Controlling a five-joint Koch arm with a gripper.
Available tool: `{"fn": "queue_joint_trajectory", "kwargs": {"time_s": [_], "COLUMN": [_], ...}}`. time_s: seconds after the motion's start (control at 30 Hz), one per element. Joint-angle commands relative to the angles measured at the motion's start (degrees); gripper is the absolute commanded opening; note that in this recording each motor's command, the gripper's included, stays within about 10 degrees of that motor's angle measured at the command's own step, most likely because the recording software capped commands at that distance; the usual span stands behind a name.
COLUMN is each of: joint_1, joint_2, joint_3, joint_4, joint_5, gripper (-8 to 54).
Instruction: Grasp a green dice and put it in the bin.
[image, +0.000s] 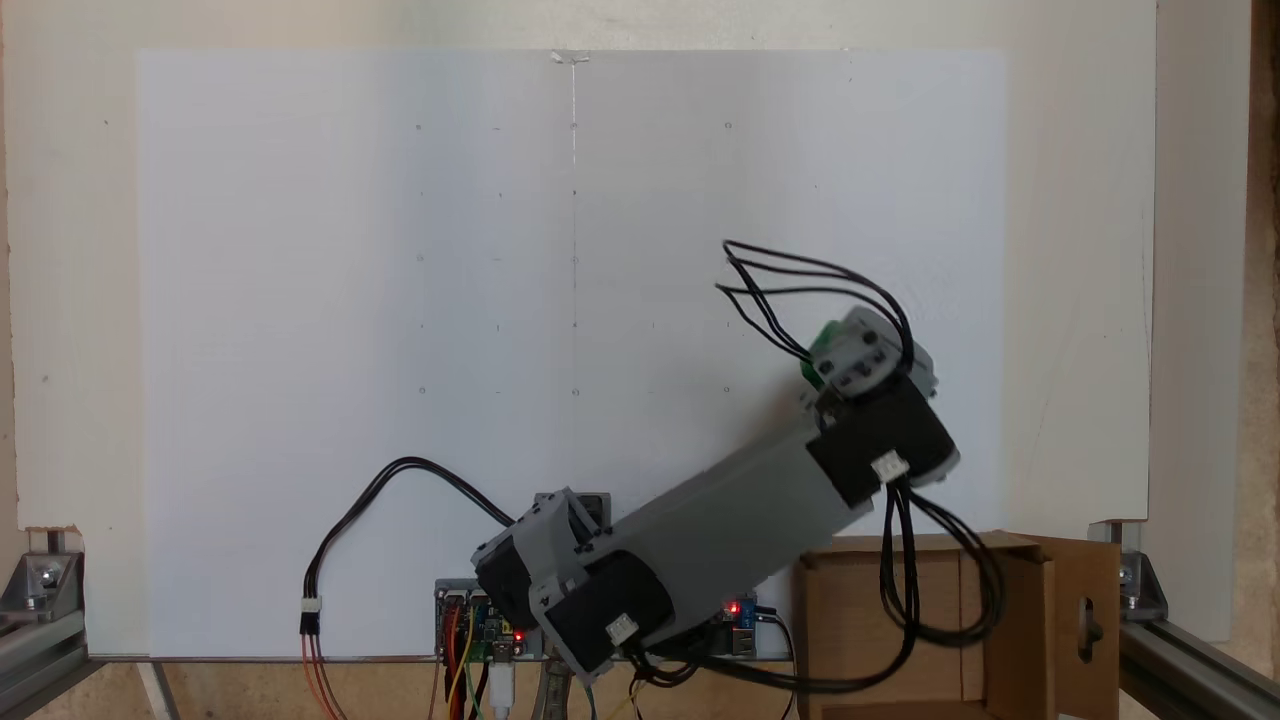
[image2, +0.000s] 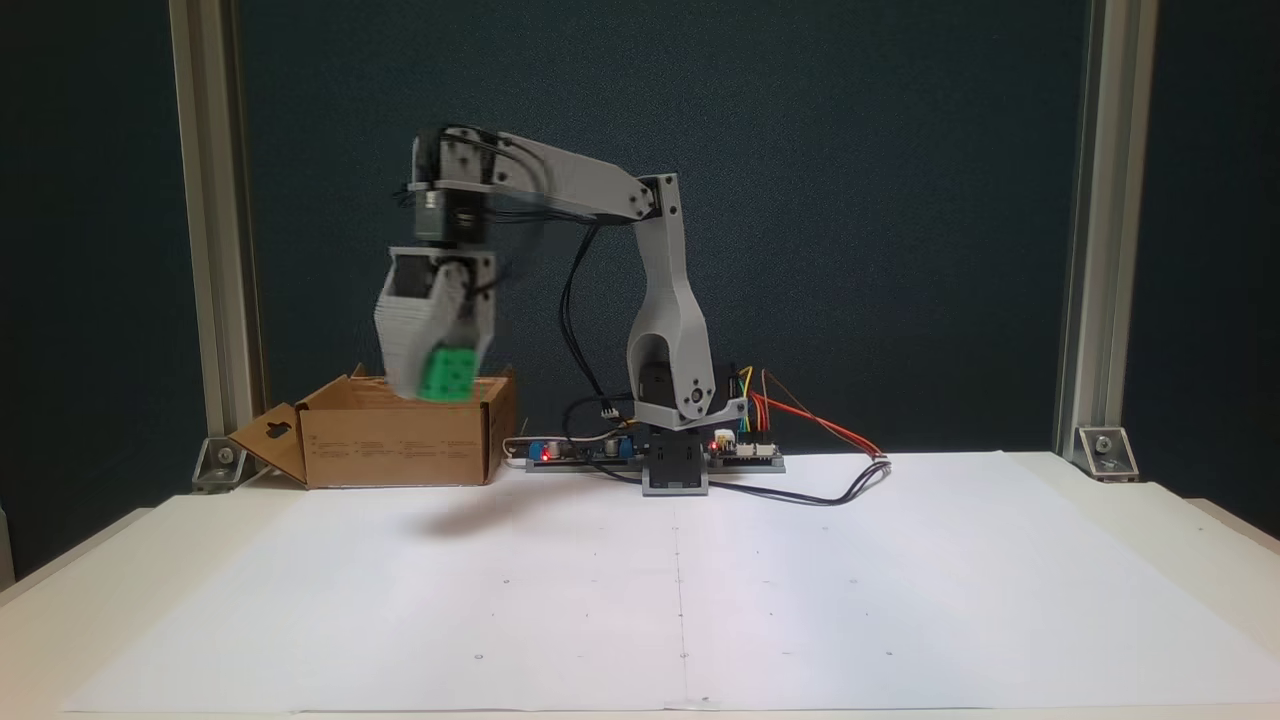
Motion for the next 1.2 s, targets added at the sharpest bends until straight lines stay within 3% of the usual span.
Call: {"fn": "queue_joint_trajectory", "kwargs": {"time_s": [0.0, 0.37, 0.9, 0.93, 1.0, 1.03, 1.13, 1.17], "joint_1": [6.50, 33.13, 48.69, 48.78, 48.87, 48.87, 48.52, 47.72], "joint_2": [2.37, -1.49, -14.50, -14.50, -14.59, -14.59, -14.50, -14.50], "joint_3": [-3.52, -11.34, -11.34, -11.43, -11.34, -11.34, -11.43, -11.43], "joint_4": [0.79, 0.44, -8.09, -8.09, -8.96, -9.76, -14.06, -15.91], "joint_5": [2.81, 2.55, -0.09, -0.70, -0.79, -0.79, -0.70, -0.62], "gripper": [12.0, 12.0, 12.0, 14.1, 32.2, 33.4, 45.3, 46.0]}}
